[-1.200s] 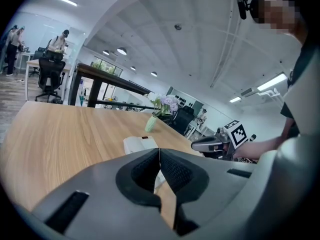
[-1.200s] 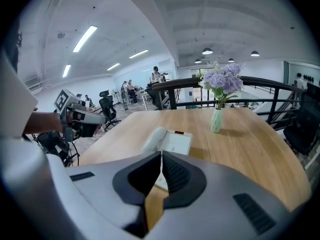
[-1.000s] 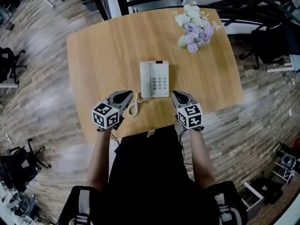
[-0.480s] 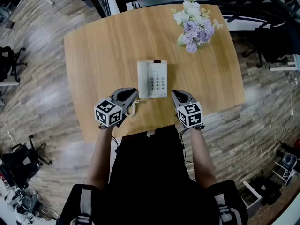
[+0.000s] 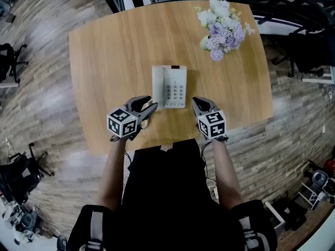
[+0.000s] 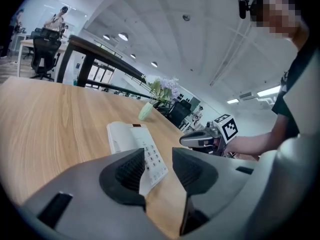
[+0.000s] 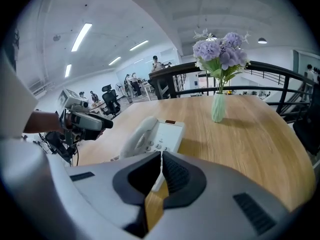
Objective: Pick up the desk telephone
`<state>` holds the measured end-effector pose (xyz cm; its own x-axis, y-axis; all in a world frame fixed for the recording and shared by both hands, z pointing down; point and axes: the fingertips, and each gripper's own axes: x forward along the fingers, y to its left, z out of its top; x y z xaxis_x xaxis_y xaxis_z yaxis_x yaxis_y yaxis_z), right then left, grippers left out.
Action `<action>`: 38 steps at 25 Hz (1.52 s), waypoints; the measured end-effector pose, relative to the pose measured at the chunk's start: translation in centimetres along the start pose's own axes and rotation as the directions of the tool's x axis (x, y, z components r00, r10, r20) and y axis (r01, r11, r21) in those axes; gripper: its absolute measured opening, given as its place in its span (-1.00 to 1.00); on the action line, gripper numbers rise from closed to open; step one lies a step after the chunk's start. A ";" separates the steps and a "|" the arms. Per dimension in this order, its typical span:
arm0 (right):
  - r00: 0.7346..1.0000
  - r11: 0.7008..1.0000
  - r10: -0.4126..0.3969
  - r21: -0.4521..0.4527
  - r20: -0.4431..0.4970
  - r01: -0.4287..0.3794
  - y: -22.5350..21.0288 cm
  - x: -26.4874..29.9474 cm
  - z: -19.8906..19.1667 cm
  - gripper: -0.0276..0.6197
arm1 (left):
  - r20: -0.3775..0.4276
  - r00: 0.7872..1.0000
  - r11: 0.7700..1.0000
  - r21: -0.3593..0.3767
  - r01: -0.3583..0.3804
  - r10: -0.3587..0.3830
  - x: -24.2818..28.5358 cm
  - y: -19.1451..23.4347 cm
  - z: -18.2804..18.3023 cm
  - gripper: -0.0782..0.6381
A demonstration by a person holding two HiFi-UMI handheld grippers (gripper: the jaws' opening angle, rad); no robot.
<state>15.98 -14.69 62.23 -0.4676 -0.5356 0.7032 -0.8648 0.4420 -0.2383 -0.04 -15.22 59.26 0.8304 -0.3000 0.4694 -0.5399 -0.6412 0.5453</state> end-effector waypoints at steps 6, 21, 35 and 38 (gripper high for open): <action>1.000 1.000 0.019 0.002 -0.025 -0.018 -0.6 1.4 0.0 -0.83 | -0.037 0.999 0.999 -0.042 -0.013 0.011 1.3 1.4 -1.0 -0.07; 0.993 0.993 0.111 0.049 -0.037 -0.110 -1.3 4.7 -0.2 -0.83 | -0.074 0.996 0.986 -0.157 -0.054 0.043 4.9 5.4 -2.5 0.13; 0.980 0.979 0.195 0.074 -0.046 -0.191 -1.1 8.1 -1.0 -0.15 | -0.107 0.992 0.975 -0.204 -0.083 0.062 7.9 6.7 -3.9 0.22; 0.975 0.972 0.215 0.114 -0.057 -0.207 -1.4 8.6 -1.8 -0.15 | -0.104 0.993 0.976 -0.205 -0.077 0.057 8.2 6.8 -3.9 0.23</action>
<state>13.46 -18.66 69.80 -0.6311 -0.3862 0.6727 -0.7642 0.4582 -0.4539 2.57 -19.30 69.51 0.7795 -0.2611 0.5694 -0.6193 -0.4578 0.6379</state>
